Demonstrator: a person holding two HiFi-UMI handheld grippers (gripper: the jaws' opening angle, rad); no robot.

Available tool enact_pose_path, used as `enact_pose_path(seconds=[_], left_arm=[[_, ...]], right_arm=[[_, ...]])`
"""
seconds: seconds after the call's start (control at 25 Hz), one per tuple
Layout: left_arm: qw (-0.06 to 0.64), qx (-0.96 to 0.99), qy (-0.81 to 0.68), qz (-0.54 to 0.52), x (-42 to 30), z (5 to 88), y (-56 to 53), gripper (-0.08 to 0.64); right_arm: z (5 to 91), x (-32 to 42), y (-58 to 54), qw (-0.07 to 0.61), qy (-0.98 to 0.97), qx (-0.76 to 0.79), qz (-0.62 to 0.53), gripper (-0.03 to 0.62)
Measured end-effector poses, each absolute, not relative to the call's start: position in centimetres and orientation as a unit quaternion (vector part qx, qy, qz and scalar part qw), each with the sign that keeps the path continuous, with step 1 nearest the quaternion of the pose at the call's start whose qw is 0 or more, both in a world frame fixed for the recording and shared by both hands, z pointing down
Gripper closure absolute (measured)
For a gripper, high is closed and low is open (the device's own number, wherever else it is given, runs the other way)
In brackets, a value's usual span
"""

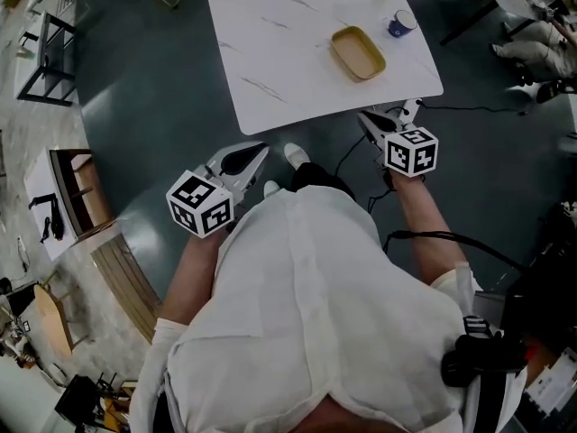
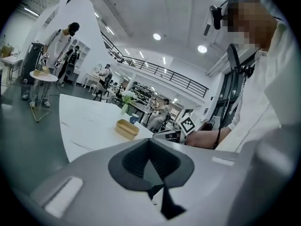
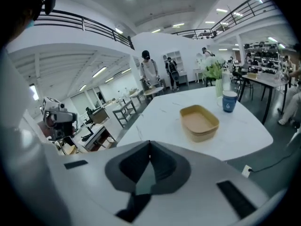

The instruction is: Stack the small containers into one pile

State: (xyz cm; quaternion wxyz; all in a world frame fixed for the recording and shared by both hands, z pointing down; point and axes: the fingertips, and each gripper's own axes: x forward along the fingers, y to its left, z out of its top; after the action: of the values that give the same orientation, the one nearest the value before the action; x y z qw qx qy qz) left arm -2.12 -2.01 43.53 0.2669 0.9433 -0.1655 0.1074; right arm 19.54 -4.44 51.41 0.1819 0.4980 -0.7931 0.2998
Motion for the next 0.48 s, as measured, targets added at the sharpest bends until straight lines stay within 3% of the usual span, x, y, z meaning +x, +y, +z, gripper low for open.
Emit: enact_pose_path(seconds=[0.48], left_arm=[[0.255,0.947,-0.158,0.116,-2.9,42.7,1.6,0.554]], right_arm=[[49.3,10.7,2.0,0.189,-0.843,0.433,0.256,0.586]])
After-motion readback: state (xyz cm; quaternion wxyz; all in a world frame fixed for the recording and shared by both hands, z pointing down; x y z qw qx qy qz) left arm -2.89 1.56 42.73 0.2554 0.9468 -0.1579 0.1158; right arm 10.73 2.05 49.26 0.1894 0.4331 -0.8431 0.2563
